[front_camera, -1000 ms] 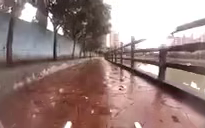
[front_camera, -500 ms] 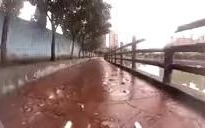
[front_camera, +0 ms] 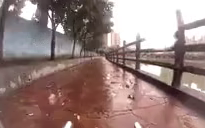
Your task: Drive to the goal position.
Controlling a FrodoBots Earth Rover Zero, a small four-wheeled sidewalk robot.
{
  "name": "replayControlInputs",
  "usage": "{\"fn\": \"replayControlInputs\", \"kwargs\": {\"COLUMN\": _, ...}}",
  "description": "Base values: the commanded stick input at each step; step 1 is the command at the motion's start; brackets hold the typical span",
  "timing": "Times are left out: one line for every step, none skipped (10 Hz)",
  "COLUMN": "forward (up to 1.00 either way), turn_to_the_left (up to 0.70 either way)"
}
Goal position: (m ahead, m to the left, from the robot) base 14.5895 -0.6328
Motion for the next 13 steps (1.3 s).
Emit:
{"fn": "replayControlInputs", "kwargs": {"forward": 0.5, "turn_to_the_left": 0.0}}
{"fn": "replayControlInputs", "kwargs": {"forward": 0.5, "turn_to_the_left": 0.0}}
{"fn": "replayControlInputs", "kwargs": {"forward": 0.5, "turn_to_the_left": 0.0}}
{"fn": "replayControlInputs", "kwargs": {"forward": 0.5, "turn_to_the_left": 0.0}}
{"fn": "replayControlInputs", "kwargs": {"forward": 0.5, "turn_to_the_left": 0.0}}
{"fn": "replayControlInputs", "kwargs": {"forward": 0.5, "turn_to_the_left": 0.0}}
{"fn": "replayControlInputs", "kwargs": {"forward": 0.5, "turn_to_the_left": 0.24}}
{"fn": "replayControlInputs", "kwargs": {"forward": 0.5, "turn_to_the_left": 0.5}}
{"fn": "replayControlInputs", "kwargs": {"forward": 0.5, "turn_to_the_left": 0.5}}
{"fn": "replayControlInputs", "kwargs": {"forward": 0.5, "turn_to_the_left": 0.32}}
{"fn": "replayControlInputs", "kwargs": {"forward": 0.5, "turn_to_the_left": 0.0}}
{"fn": "replayControlInputs", "kwargs": {"forward": 0.5, "turn_to_the_left": 0.0}}
{"fn": "replayControlInputs", "kwargs": {"forward": 0.5, "turn_to_the_left": 0.0}}
